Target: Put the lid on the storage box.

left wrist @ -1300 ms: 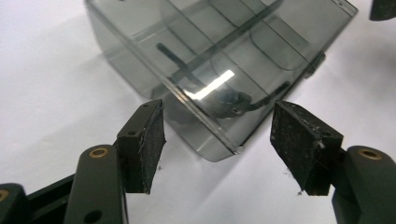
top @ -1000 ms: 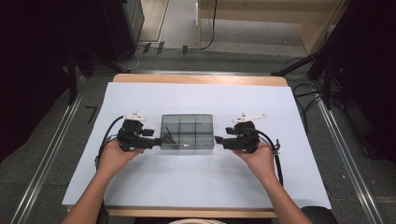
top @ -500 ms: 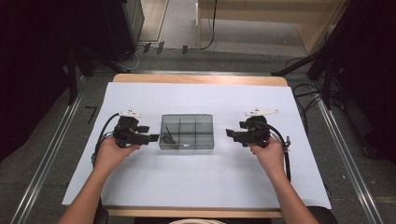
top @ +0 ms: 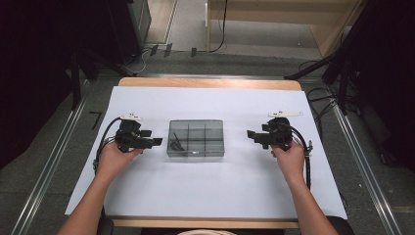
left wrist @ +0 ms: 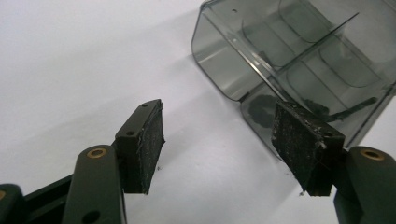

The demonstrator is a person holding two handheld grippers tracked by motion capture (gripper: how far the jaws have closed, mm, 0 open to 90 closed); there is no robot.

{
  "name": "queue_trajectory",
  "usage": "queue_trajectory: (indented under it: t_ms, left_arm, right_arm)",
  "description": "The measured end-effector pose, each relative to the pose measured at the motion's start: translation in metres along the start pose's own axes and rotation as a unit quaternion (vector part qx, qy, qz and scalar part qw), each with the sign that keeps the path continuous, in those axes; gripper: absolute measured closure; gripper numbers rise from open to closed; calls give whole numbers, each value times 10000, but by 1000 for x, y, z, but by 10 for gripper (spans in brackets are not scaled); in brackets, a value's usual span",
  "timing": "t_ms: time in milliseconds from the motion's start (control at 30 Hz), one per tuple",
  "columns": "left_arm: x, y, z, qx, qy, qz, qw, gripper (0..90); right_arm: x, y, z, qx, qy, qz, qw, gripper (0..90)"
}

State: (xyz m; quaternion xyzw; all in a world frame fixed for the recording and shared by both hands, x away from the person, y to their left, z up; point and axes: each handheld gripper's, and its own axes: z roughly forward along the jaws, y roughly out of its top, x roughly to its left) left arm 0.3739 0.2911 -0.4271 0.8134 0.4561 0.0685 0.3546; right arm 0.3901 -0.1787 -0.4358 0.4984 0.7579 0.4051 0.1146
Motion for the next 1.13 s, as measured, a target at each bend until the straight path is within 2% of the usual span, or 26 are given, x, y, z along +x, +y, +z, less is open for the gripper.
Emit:
queue_trajectory:
  t_ms: [267,467,533,800,1000,1133]
  left_arm:
    - [8,-3,3,-31,108,-75,9999,340]
    - [17,-6,3,-123,196,-214,9995,303]
    - [19,-6,3,-147,210,-254,9994,301]
    - [23,-8,5,-128,252,-306,9991,290]
    - [23,-9,9,-35,291,-263,9992,274]
    - [21,-10,17,1,484,-87,9988,252]
  right_arm:
    - [-12,0,-1,8,-279,36,9996,294]
    - [-19,0,0,5,-370,61,9993,301]
    - [-22,0,-1,-8,-356,142,9993,302]
    - [-28,-1,-1,11,-368,256,9990,303]
    - [-29,-1,-1,40,-390,273,9989,304]
    - [-29,-2,-1,57,-383,223,9990,302]
